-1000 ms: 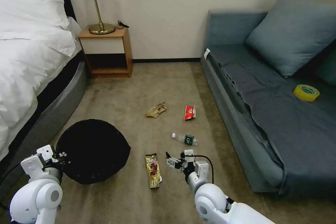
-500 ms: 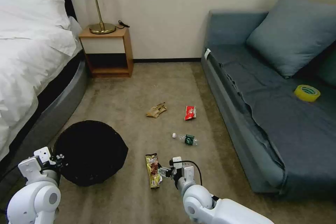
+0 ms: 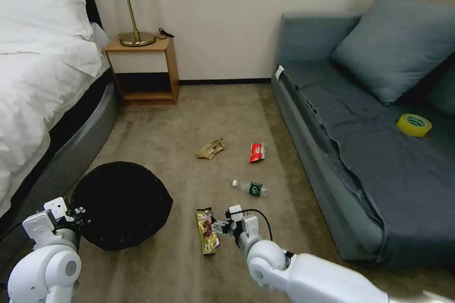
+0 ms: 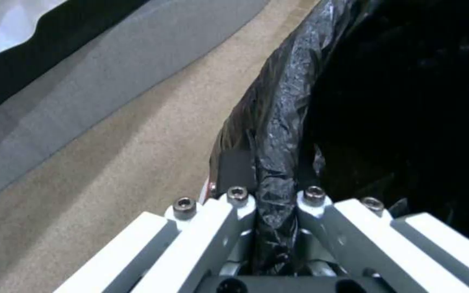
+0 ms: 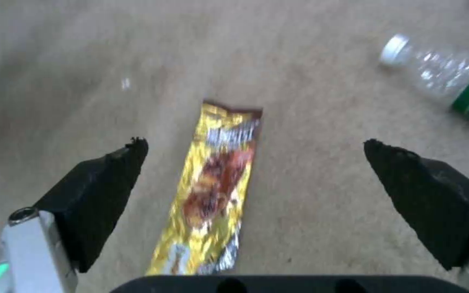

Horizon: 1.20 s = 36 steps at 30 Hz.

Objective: Pick up the trash bin, then pick up the garbage on the floor and place it into the trash bin.

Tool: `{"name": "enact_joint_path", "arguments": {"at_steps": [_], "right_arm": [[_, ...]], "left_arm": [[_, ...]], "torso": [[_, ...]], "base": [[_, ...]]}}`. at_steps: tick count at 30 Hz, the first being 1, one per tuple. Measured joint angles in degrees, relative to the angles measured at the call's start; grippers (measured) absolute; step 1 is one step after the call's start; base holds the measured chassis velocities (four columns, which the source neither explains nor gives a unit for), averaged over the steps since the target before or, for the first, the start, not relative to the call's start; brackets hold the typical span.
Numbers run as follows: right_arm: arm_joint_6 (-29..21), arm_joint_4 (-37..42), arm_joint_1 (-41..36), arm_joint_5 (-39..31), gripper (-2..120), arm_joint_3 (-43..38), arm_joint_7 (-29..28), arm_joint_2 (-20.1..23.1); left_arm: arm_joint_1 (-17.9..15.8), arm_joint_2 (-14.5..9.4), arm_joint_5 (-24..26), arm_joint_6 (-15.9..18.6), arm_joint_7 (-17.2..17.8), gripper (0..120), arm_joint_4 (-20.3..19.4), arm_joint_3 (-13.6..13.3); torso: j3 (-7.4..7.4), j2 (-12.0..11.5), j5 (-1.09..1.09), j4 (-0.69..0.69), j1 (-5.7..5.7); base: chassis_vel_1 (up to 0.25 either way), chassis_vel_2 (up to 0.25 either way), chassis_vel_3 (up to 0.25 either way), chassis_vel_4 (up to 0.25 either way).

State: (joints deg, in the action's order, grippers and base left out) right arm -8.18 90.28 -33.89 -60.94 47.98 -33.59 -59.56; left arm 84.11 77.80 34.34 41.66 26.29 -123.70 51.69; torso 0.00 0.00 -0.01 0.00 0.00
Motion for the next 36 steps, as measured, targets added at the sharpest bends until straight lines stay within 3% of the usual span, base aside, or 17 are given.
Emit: {"name": "enact_joint_path", "arguments": {"at_steps": [6, 14, 36], "right_arm": [[-0.2, -6.2, 4.7, -4.2, 100, 9.6, 1.0, -4.0], [0.8, -11.9, 6.3, -4.4, 100, 14.2, 1.4, -10.6], [4.1, -20.7, 5.1, 0.5, 100, 17.5, 3.5, -14.4]], "left_arm": [[0.0, 0.0, 0.2, -0.1, -0.7, 3, 0.3, 1.1], [0.4, 0.1, 0.6, -0.6, -1.1, 3, 0.7, 2.1], [0.9, 0.8, 0.5, -1.2, -1.2, 3, 0.4, 2.3]], "torso": [[0.0, 0.0, 0.0, -0.01, 0.0], [0.01, 0.0, 0.0, 0.01, 0.0], [0.0, 0.0, 0.01, 0.0, 0.0]], "base": [[0.0, 0.0, 0.0, 0.0], [0.0, 0.0, 0.0, 0.0], [0.0, 0.0, 0.0, 0.0]]}}
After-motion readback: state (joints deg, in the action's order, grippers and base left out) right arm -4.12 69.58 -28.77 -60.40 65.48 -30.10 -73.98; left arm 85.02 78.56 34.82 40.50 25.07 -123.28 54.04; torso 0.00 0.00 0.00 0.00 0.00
